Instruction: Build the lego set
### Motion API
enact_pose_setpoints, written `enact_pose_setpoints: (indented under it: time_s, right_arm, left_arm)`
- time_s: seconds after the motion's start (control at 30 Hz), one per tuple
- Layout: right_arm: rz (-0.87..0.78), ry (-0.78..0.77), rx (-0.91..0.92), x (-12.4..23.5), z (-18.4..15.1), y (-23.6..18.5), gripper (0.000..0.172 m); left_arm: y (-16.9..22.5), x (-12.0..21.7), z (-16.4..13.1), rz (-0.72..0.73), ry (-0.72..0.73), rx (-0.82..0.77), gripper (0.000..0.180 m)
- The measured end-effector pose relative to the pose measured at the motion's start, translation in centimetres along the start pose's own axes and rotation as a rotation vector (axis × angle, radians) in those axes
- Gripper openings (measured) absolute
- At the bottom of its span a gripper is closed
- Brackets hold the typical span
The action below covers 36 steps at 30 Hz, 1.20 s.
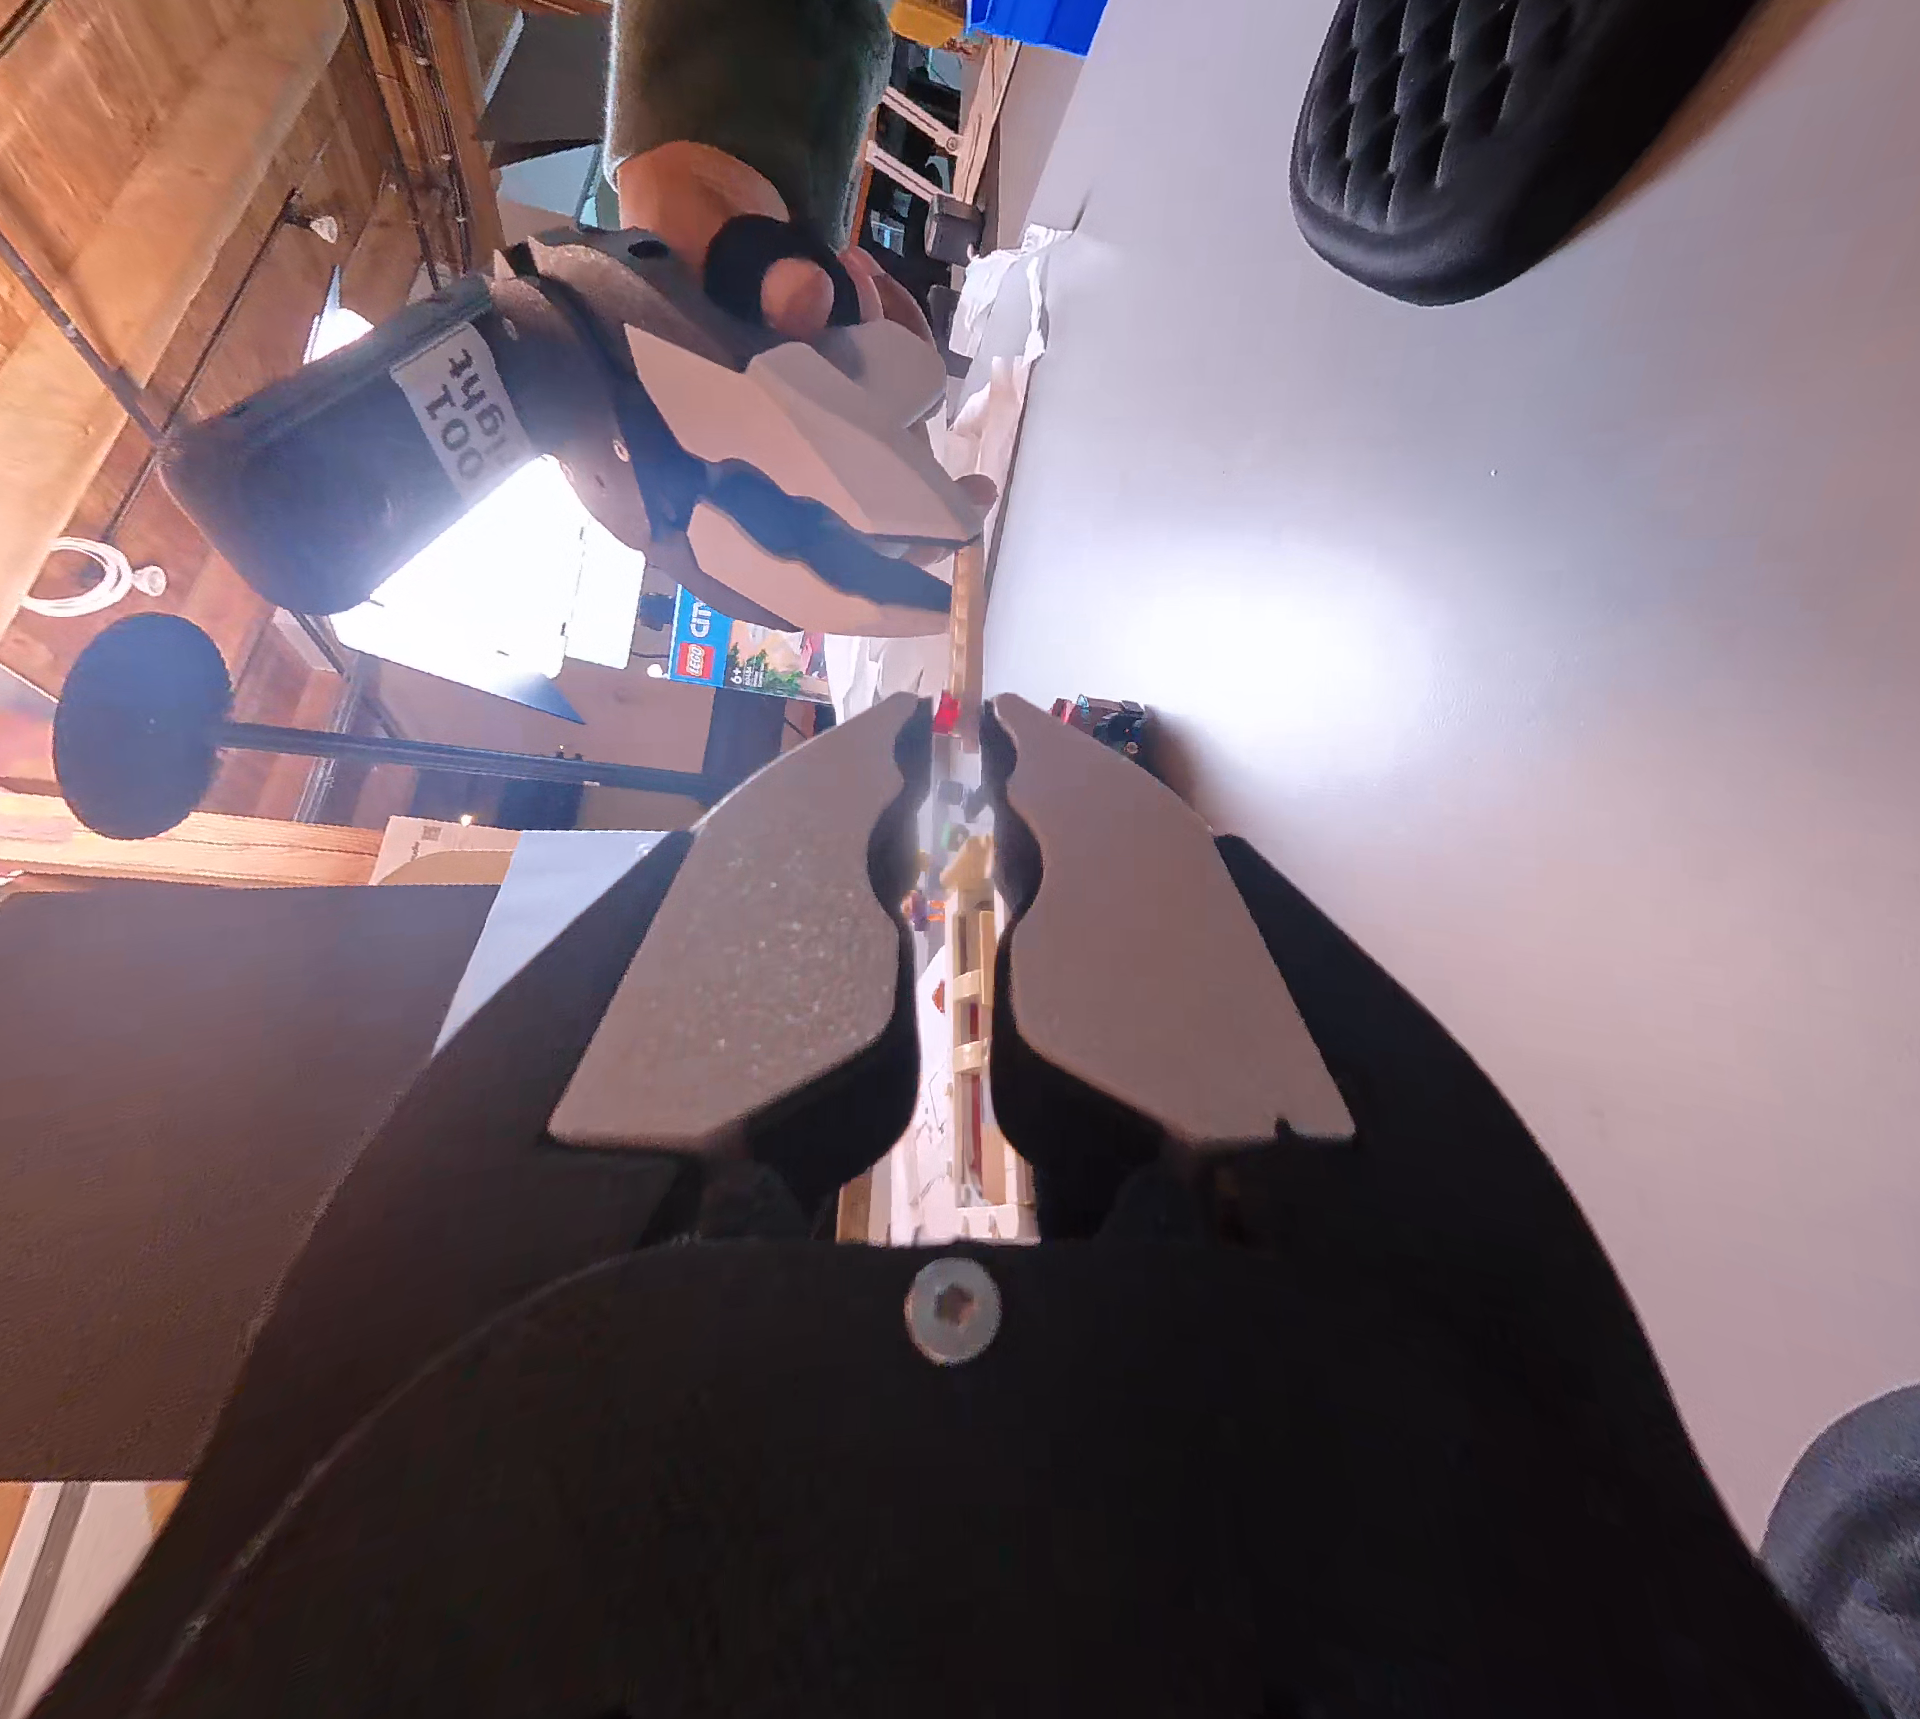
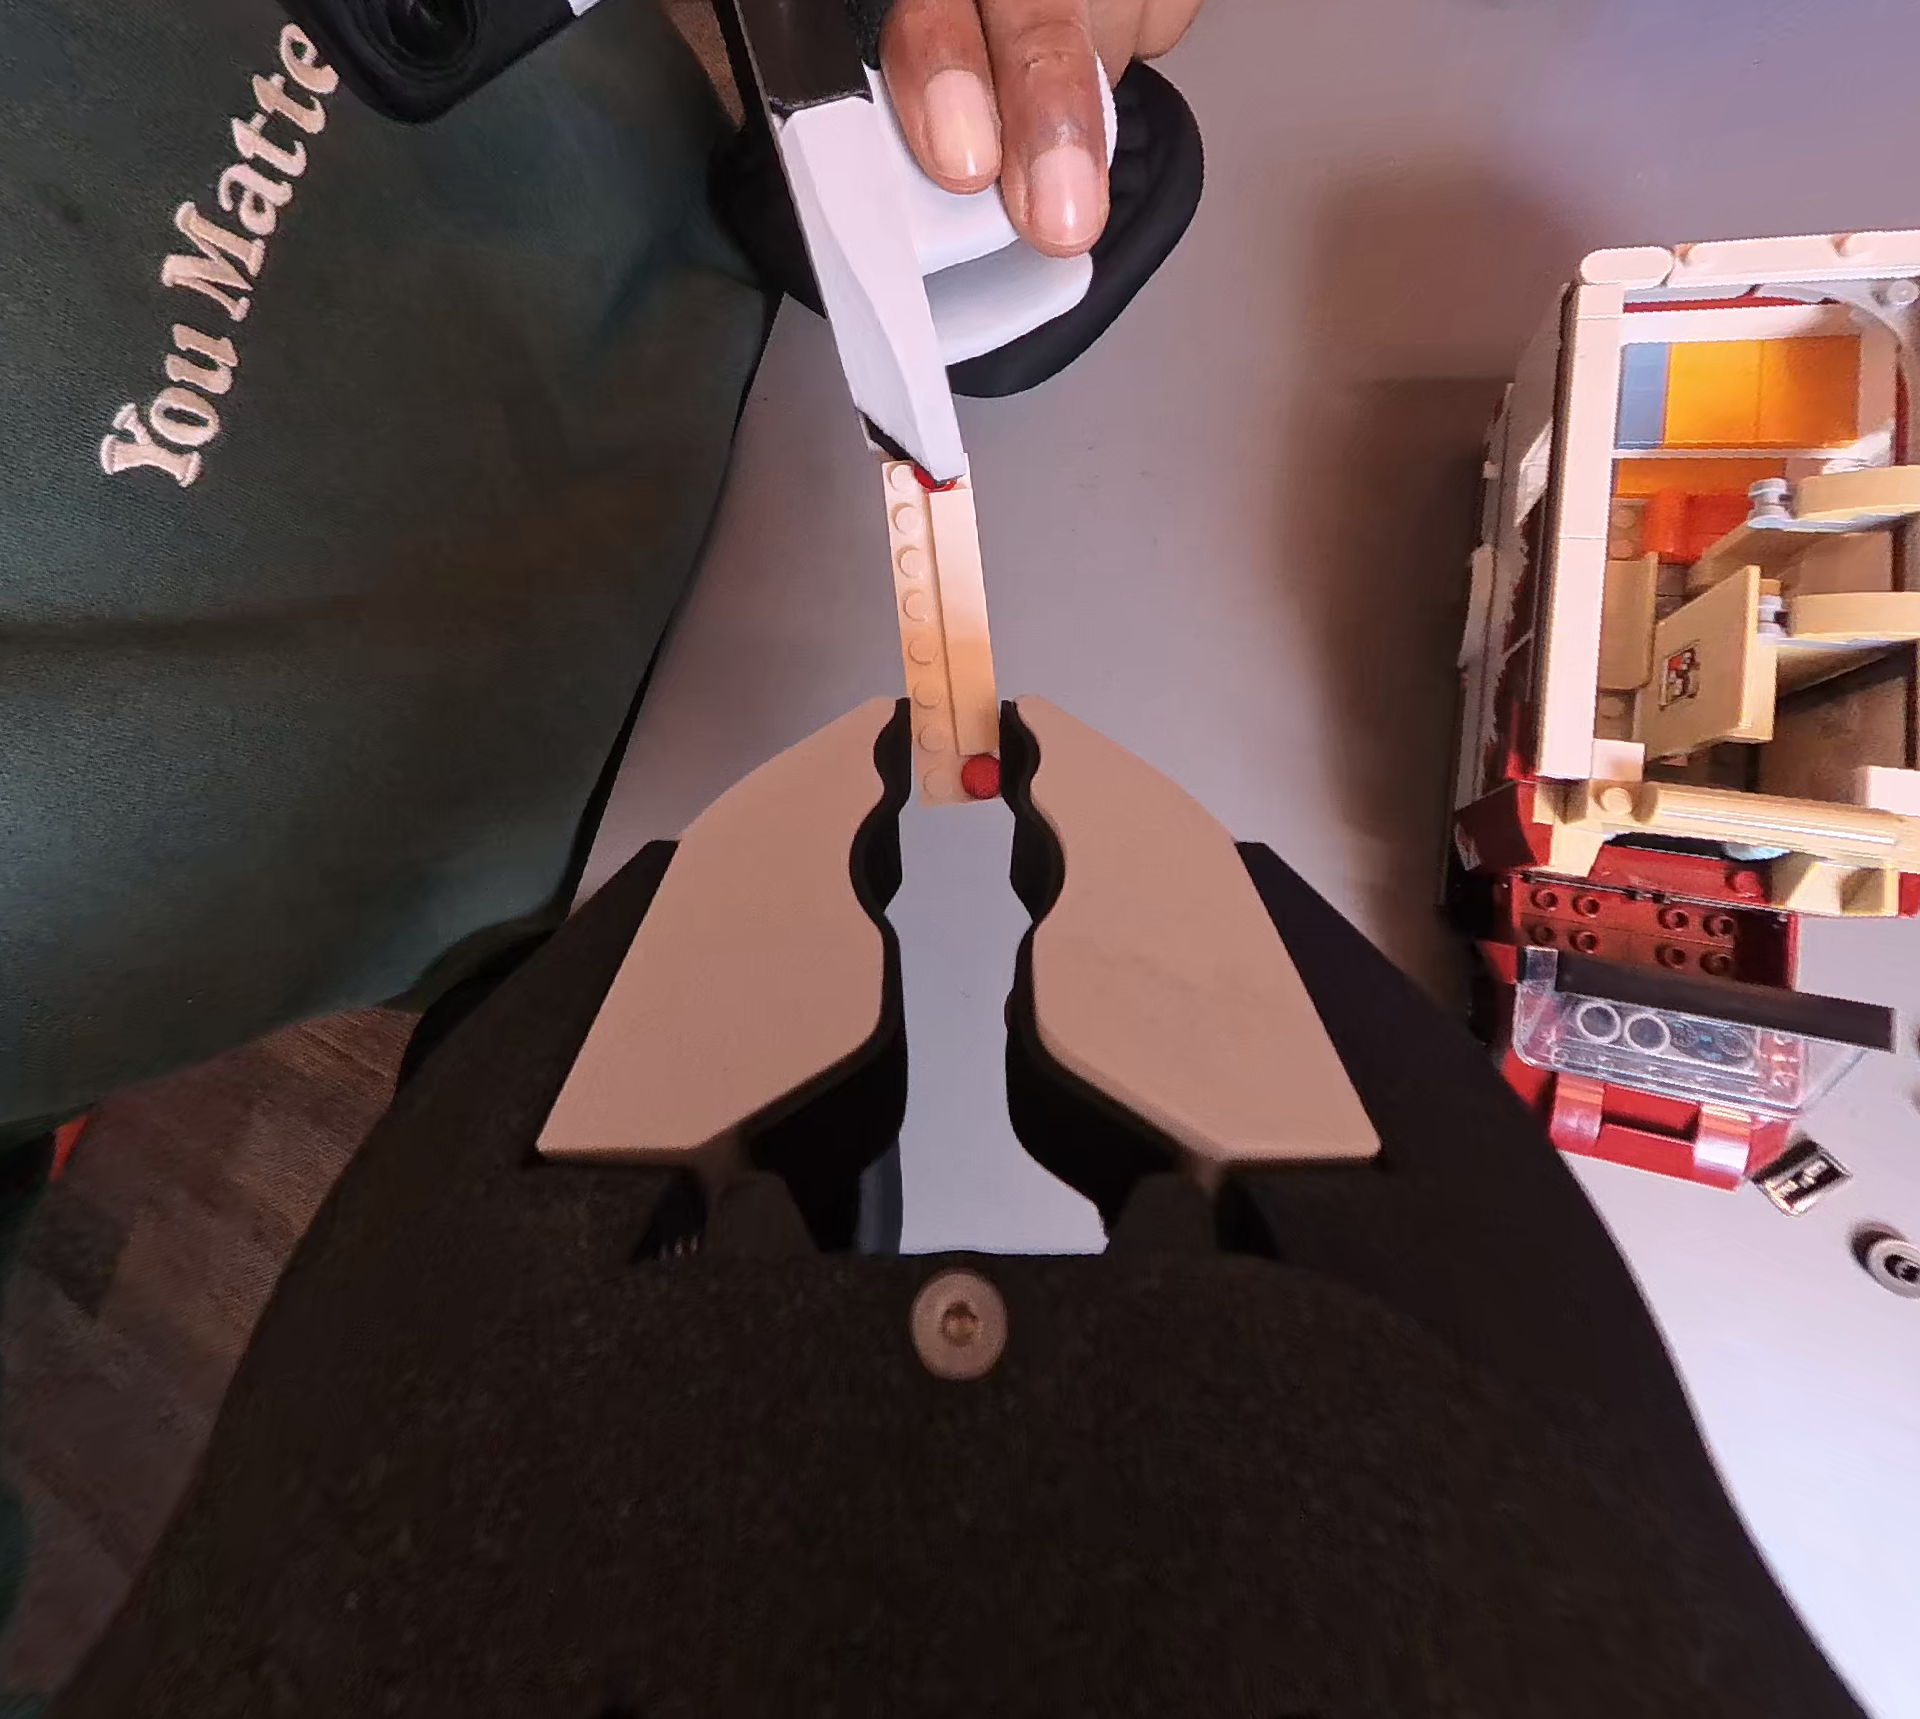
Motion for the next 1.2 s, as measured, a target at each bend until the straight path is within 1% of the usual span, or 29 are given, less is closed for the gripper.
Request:
enact_pose_setpoints:
  time_s: [0.57,0.77,0.97,1.2]
  right_arm:
    - [0.062,0.021,0.001,-0.3,0.4,-0.7,0.015]
    - [0.096,0.033,-0.005,-0.7,0.4,-1.1,0.015]
    - [0.129,0.026,-0.040,-1.2,-0.1,-1.3,0.015]
    - [0.160,0.039,-0.053,-1.5,-0.3,-1.6,0.015]
  left_arm:
    - [-0.3,0.4,0.3,-0.054,-0.023,0.153,0.008]
    - [-0.7,0.8,0.7,-0.091,-0.017,0.197,0.008]
    - [-0.3,0.7,0.9,-0.143,-0.018,0.242,0.008]
    - [-0.1,0.8,1.3,-0.137,0.005,0.247,0.008]
Point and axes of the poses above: each gripper's, where its closed fingertips meet, x back along the fingers, z out of its top, y = z × x across the jaws, the point moved 3 cm from there along x, back along the fingers, and after that the axes turned 13 degrees about z, right-handed, at the moved point
